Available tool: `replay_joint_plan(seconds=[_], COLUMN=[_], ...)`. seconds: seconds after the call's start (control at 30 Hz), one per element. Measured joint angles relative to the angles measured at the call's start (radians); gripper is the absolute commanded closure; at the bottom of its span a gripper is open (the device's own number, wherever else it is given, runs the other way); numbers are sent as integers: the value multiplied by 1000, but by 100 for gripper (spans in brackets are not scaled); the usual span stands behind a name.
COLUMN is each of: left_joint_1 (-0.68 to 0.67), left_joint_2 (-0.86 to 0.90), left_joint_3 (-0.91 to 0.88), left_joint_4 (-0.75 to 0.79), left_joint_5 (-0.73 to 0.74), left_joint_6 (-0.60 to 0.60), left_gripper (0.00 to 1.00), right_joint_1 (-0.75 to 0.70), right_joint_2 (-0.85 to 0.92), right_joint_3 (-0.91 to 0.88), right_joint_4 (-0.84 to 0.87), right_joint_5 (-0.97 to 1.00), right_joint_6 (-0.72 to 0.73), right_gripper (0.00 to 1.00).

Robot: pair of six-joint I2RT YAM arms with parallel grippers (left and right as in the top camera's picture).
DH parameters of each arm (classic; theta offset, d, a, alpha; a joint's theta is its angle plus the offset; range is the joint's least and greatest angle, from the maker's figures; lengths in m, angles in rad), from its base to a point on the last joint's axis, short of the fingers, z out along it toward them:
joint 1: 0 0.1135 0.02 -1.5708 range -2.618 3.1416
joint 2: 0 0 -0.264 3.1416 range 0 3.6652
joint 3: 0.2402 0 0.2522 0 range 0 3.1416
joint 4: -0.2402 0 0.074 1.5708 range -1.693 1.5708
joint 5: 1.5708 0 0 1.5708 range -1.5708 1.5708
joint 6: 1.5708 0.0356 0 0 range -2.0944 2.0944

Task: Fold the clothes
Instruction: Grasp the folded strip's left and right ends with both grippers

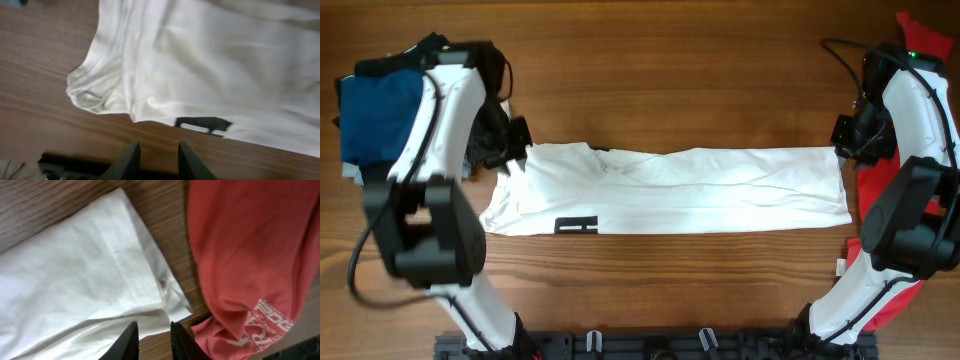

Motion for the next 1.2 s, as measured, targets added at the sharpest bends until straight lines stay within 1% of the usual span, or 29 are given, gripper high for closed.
replay_joint_plan(seconds=[0.1, 0.2, 0.3, 0.4, 0.43, 0.5, 0.53, 0.6, 0.7, 0.8, 1.03, 1.2], left_joint_1=[0, -2, -15, -39, -45, -51, -52, -52, -52, -52, -52, -52], left_joint_2=[-72, -97, -92, -91, -91, -83, -82, -82, -80, -80, -86, -143], left_joint_3=[1, 2, -19, -97, -136, -232, -261, -337, -446, -500, -503, -502], left_joint_4=[71, 114, 147, 209, 244, 297, 325, 407, 486, 497, 463, 455], left_joint_5=[55, 86, 98, 112, 113, 117, 117, 119, 122, 128, 140, 143], left_joint_6=[5, 5, 6, 6, 8, 8, 9, 9, 8, 9, 9, 9], left_gripper=[78, 77, 77, 76, 76, 73, 73, 72, 71, 72, 72, 71], right_joint_1=[-3, -23, -74, -172, -200, -257, -266, -271, -267, -265, -265, -265], right_joint_2=[0, 0, 0, 0, 0, 0, 0, 0, 0, -1, -2, -2], right_joint_3=[0, 0, 0, 0, 0, 0, 0, 0, -6, -43, -200, -242], right_joint_4=[18, 32, 43, 46, 46, 44, 44, 42, 53, 92, 235, 274], right_joint_5=[-33, -84, -163, -308, -350, -423, -436, -450, -457, -457, -431, -374], right_joint_6=[-7, -27, -60, -134, -160, -208, -225, -239, -262, -266, -266, -270], right_gripper=[79, 79, 77, 72, 69, 49, 43, 35, 33, 33, 27, 25])
